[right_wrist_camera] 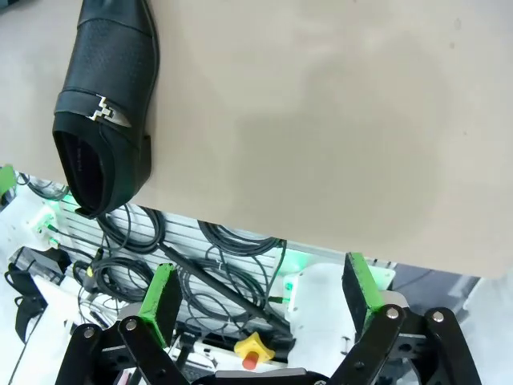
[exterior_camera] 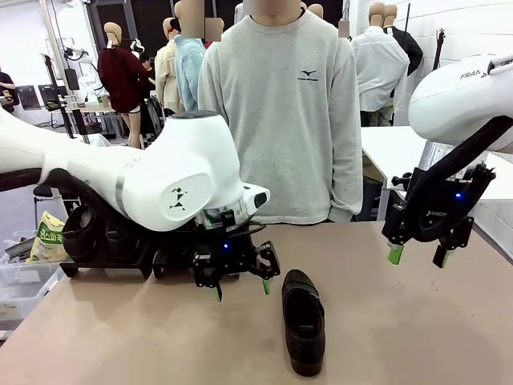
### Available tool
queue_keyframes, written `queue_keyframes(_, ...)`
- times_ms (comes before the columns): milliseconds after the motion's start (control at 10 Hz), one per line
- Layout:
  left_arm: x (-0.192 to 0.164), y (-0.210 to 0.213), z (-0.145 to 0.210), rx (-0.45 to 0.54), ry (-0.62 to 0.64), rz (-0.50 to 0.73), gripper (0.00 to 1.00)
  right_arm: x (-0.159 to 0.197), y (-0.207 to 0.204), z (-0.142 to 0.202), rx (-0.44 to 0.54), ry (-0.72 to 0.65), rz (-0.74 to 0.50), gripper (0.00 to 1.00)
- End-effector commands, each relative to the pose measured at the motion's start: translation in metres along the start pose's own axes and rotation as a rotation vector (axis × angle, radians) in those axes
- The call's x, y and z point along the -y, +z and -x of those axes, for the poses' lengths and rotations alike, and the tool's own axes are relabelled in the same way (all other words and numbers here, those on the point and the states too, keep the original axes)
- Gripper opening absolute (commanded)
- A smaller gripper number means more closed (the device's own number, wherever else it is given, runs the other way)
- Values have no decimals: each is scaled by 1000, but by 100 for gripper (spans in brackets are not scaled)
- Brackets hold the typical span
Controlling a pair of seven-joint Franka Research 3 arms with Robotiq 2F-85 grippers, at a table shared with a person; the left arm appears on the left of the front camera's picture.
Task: Organize the shoes by placing them on the stand.
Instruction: Place the Shoe from the middle of the table onto the Shoes Stand.
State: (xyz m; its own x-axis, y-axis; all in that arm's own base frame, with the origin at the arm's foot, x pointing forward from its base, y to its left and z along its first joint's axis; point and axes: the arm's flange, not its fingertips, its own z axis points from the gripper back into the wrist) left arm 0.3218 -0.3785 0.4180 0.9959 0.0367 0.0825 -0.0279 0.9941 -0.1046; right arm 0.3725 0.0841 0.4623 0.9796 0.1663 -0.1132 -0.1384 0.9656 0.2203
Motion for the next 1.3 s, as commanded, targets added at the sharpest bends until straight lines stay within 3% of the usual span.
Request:
queue_keyframes(0, 24, -13, -11, 12, 37, -49, 100, 0, -1, 2, -5, -3, -2, 100)
queue_keyframes(600, 57, -32, -12, -5, -96, -17, 100, 0, -1, 2, -5, -3, -2, 100)
queue_keyframes(1200, 49, -61, -5, -46, -94, 33, 100, 0, -1, 2, -5, -3, -2, 100)
